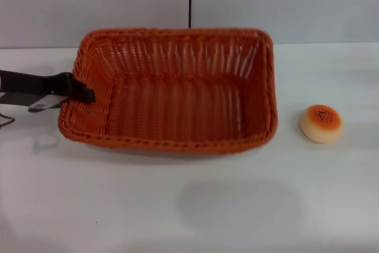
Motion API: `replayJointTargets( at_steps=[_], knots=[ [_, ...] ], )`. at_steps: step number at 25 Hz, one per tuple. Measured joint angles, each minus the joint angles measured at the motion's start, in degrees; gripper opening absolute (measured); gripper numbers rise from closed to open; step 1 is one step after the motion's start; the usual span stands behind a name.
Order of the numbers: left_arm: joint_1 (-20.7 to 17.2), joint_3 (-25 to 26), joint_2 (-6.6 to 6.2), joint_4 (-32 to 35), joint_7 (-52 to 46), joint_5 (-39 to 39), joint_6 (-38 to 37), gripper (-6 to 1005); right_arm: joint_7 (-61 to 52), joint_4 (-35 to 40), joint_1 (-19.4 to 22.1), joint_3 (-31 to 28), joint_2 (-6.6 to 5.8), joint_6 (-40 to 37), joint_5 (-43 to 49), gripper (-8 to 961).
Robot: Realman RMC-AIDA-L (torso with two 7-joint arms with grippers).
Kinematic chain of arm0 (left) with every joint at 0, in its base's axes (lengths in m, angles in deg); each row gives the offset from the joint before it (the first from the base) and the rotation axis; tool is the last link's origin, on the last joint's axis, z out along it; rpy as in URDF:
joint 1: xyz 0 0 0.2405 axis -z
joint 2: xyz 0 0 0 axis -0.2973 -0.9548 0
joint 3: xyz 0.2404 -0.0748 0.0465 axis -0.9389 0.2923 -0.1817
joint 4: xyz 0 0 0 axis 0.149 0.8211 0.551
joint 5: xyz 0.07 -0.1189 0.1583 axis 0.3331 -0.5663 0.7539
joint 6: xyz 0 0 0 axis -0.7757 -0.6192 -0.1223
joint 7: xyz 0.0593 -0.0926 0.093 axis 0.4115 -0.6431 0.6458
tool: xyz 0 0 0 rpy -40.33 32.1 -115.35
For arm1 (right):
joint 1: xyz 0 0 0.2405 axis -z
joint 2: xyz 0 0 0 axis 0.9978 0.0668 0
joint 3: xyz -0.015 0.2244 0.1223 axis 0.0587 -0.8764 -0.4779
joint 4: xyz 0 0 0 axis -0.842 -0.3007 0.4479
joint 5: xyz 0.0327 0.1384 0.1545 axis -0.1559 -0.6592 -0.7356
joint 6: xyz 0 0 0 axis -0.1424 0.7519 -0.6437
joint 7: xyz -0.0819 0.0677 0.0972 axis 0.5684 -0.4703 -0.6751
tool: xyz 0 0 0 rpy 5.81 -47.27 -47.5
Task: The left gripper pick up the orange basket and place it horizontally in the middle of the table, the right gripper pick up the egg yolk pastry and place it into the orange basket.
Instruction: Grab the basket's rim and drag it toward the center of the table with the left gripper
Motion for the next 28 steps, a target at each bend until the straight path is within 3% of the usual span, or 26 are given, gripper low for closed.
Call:
replayJointTargets(
  at_steps=[11,19,22,24,27,28],
  knots=[
    [1.07,0.11,-0.19,-1.55,1.53,0.15,-0.29,260,0.0,0.21,-0.15,0.42,0.22,-0.04,0.11,578],
    [1.17,1.7,-0.31,-2.0,5.29,-0.04,-0.07,600,0.0,0.24,-0.15,0.42,0.22,-0.04,0.12,578],
    [0.93,5.51,-0.34,-2.02,7.43,-0.26,-0.57,722,0.0,0.47,-0.18,0.49,0.41,0.07,0.13,578],
    [0.92,10.33,-0.48,-2.02,9.87,-0.47,-2.2,740,0.01,1.1,-0.14,0.5,0.89,0.44,0.12,578],
    [1.02,11.99,-0.61,-2.02,10.7,-0.64,-2.83,767,0.01,2.45,-0.04,0.5,1.8,0.57,0.13,578],
    [1.21,14.94,-0.71,-2.02,12.48,-1.06,-3.78,776,0.01,3.97,0.08,0.6,2.75,0.55,0.12,578]
  ],
)
